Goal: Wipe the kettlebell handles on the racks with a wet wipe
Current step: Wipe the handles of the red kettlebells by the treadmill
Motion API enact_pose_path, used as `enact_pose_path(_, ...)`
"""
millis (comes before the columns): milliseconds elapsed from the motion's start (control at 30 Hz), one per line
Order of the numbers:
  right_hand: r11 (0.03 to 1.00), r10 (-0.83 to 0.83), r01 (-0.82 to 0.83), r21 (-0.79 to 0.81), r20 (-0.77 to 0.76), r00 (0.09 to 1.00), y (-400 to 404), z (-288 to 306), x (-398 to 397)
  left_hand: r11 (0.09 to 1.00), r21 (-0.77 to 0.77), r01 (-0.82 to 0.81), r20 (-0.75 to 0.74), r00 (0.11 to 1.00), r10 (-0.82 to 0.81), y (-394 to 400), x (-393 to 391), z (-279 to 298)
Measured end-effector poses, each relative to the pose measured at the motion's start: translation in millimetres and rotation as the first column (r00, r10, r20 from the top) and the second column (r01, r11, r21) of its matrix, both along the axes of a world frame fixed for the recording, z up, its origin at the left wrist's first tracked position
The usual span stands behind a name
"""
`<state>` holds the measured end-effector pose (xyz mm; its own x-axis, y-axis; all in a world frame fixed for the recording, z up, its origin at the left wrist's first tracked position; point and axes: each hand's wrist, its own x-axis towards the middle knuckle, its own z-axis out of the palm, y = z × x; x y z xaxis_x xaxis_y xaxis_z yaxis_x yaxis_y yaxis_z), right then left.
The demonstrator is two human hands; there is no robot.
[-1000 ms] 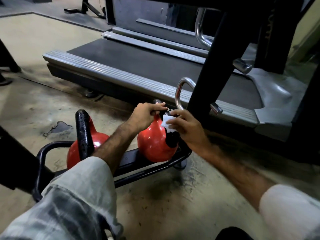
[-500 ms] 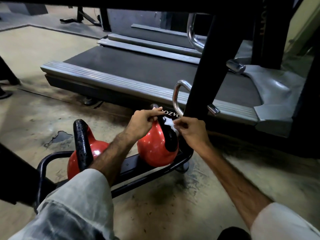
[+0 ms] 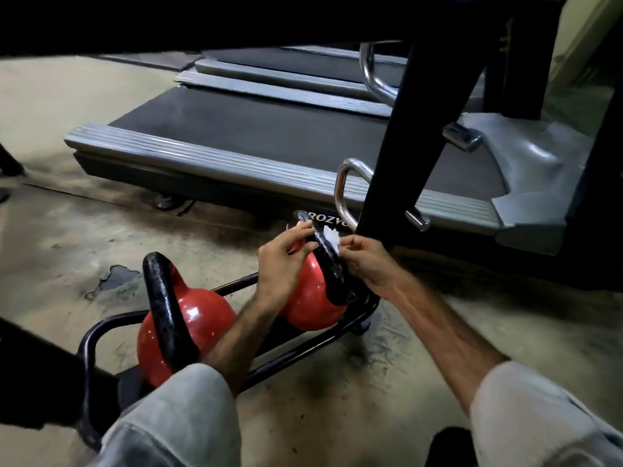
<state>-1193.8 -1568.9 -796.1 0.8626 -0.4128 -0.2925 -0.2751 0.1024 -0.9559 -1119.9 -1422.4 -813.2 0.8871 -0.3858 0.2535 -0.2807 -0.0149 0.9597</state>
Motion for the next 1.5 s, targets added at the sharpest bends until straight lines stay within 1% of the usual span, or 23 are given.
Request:
enact_pose_path(33, 1.000, 0.005, -0.005, 0.006, -0.006, 1.000, -5, 1, -5, 1.000, 0.001, -0.023, -0.003, 1.000, 0.023, -4, -2, 0)
enact_pose_path(100, 0.999, 0.018, -0.018, -0.039, 0.015, 1.000, -8, 1, 0, 0.996, 0.033, -0.087, 0.018, 0.996, 0.087, -4, -12, -1)
enact_pose_path(233, 0.971, 0.038, -0.005, -0.240, 0.134, 0.990, -4, 6, 39, 0.968, 0.159, -0.195, 0.098, 0.979, 0.181, -7, -56, -7)
enact_pose_path(267, 0.963, 0.049, -0.009, -0.270, 0.142, 0.989, -3, 8, 48, 0.960, 0.198, -0.198, 0.129, 0.976, 0.174, -8, -67, -9)
enact_pose_path(333, 0.964, 0.052, -0.009, -0.265, 0.153, 0.987, -4, 13, 57, 0.952, 0.261, -0.162, 0.192, 0.975, 0.113, -9, -84, -15)
enact_pose_path(400, 0.955, 0.095, -0.045, -0.293, 0.159, 0.983, -8, 19, 53, 0.934, 0.327, -0.142, 0.281, 0.959, 0.048, -9, -91, -13)
enact_pose_path(467, 0.939, 0.165, -0.107, -0.326, 0.155, 0.974, -12, 18, 38, 0.896, 0.427, -0.121, 0.347, 0.937, -0.039, -7, -94, -6)
enact_pose_path(533, 0.940, 0.196, -0.144, -0.309, 0.145, 0.970, -19, 10, 17, 0.866, 0.488, -0.111, 0.382, 0.919, -0.098, -5, -88, -2)
enact_pose_path(600, 0.953, 0.207, -0.168, -0.250, 0.139, 0.968, -23, 1, 1, 0.846, 0.525, -0.097, 0.387, 0.912, -0.136, -3, -87, 3)
enact_pose_path(733, 0.974, 0.184, -0.163, -0.154, 0.133, 0.974, -19, 2, 18, 0.813, 0.578, -0.074, 0.371, 0.911, -0.181, -2, -89, 10)
enact_pose_path(800, 0.987, 0.163, -0.161, -0.029, 0.120, 0.979, -14, 4, 40, 0.807, 0.585, -0.078, 0.379, 0.906, -0.187, -3, -90, 10)
enact_pose_path(900, 0.971, 0.155, -0.170, 0.171, 0.095, 0.983, -12, 0, 57, 0.794, 0.598, -0.109, 0.411, 0.892, -0.187, -3, -89, 11)
enact_pose_path(967, 0.952, 0.178, -0.190, 0.241, 0.070, 0.982, -13, -3, 47, 0.781, 0.611, -0.128, 0.425, 0.886, -0.187, -1, -89, 14)
enact_pose_path(1033, 0.937, 0.205, -0.210, 0.279, 0.046, 0.978, -14, -10, 31, 0.785, 0.603, -0.141, 0.450, 0.873, -0.188, 1, -86, 15)
enact_pose_path(1067, 0.940, 0.208, -0.210, 0.269, 0.038, 0.977, -15, -13, 23, 0.787, 0.600, -0.143, 0.454, 0.871, -0.188, 1, -85, 14)
enact_pose_path(1100, 0.940, 0.194, -0.201, 0.275, 0.055, 0.980, -15, -14, 21, 0.791, 0.594, -0.144, 0.455, 0.871, -0.183, 2, -83, 12)
enact_pose_path(1233, 0.983, 0.101, -0.122, 0.138, 0.149, 0.984, -12, 0, 47, 0.823, 0.553, -0.133, 0.447, 0.880, -0.158, 3, -81, 9)
enact_pose_path(1333, 0.994, 0.069, -0.079, 0.073, 0.134, 0.989, -7, 10, 62, 0.842, 0.529, -0.107, 0.444, 0.880, -0.168, 4, -78, 11)
enact_pose_path(1400, 0.997, 0.075, -0.079, 0.021, 0.133, 0.988, -7, 10, 57, 0.848, 0.518, -0.111, 0.452, 0.877, -0.161, 5, -76, 11)
enact_pose_path(1433, 0.996, 0.090, -0.085, -0.041, 0.147, 0.985, -8, 11, 50, 0.852, 0.512, -0.114, 0.456, 0.876, -0.157, 6, -75, 11)
enact_pose_path(1467, 0.984, 0.124, -0.100, -0.144, 0.164, 0.979, -11, 12, 43, 0.855, 0.506, -0.116, 0.457, 0.877, -0.151, 6, -74, 10)
enact_pose_path(1500, 0.946, 0.177, -0.118, -0.302, 0.179, 0.968, -15, 13, 35, 0.856, 0.504, -0.117, 0.457, 0.877, -0.149, 7, -74, 9)
